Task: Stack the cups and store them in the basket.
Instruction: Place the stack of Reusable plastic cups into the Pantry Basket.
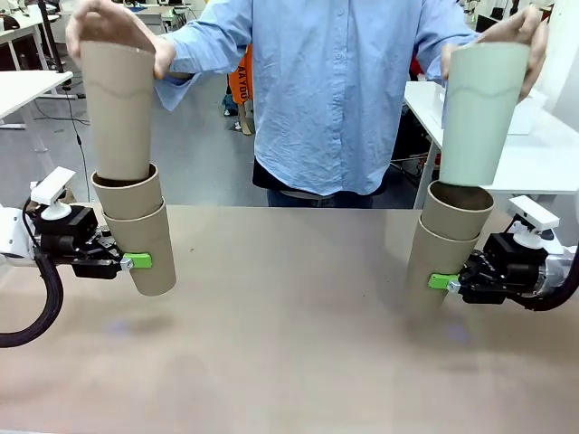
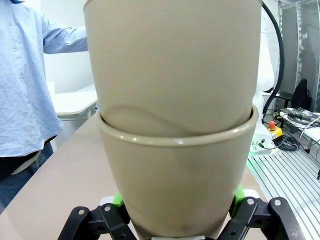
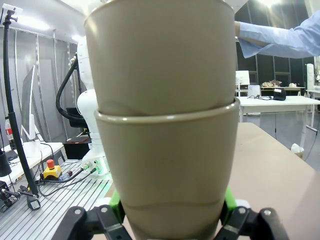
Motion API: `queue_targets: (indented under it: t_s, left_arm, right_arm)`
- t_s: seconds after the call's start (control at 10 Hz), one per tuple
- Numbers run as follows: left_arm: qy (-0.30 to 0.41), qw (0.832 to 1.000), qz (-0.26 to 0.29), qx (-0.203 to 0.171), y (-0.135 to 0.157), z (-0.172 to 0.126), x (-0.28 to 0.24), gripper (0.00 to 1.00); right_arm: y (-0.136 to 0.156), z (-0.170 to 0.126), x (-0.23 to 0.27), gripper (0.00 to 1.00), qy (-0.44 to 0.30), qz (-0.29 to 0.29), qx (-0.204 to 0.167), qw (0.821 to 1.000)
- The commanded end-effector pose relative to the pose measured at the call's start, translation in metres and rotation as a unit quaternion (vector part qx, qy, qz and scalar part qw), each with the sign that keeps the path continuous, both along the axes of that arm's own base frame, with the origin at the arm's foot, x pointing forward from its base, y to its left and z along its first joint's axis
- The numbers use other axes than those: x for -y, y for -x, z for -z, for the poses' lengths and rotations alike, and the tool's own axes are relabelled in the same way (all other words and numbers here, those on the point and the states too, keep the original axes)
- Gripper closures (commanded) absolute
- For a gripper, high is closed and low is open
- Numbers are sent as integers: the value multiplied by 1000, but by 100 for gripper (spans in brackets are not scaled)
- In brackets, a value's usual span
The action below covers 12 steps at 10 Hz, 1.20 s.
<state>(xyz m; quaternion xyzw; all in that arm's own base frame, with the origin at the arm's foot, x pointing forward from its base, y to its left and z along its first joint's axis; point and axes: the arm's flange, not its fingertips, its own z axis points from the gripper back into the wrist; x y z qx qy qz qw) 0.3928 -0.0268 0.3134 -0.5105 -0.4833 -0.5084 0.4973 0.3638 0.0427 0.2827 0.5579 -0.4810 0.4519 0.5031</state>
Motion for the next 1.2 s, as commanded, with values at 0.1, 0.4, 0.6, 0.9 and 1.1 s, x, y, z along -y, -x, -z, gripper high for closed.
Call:
queue_targets:
  t_s: [0.1, 0.4, 0.6, 0.9, 1.1]
  left_arm:
    - [0, 1000, 2, 4, 0, -4, 0, 15]
    - [0, 1000, 2, 4, 0, -4, 0, 15]
    - [0, 1000, 2, 4, 0, -4, 0, 15]
    - [0, 1000, 2, 4, 0, -4, 0, 15]
    - [0, 1000, 2, 4, 0, -4, 0, 15]
  right_arm:
    - [-1, -5, 0, 14, 0, -1, -6, 1000]
    - [-1, -5, 0, 14, 0, -1, -6, 1000]
    - [-1, -5, 0, 14, 0, -1, -6, 1000]
    - [-1, -5, 0, 14, 0, -1, -6, 1000]
    - [-1, -5, 0, 14, 0, -1, -6, 1000]
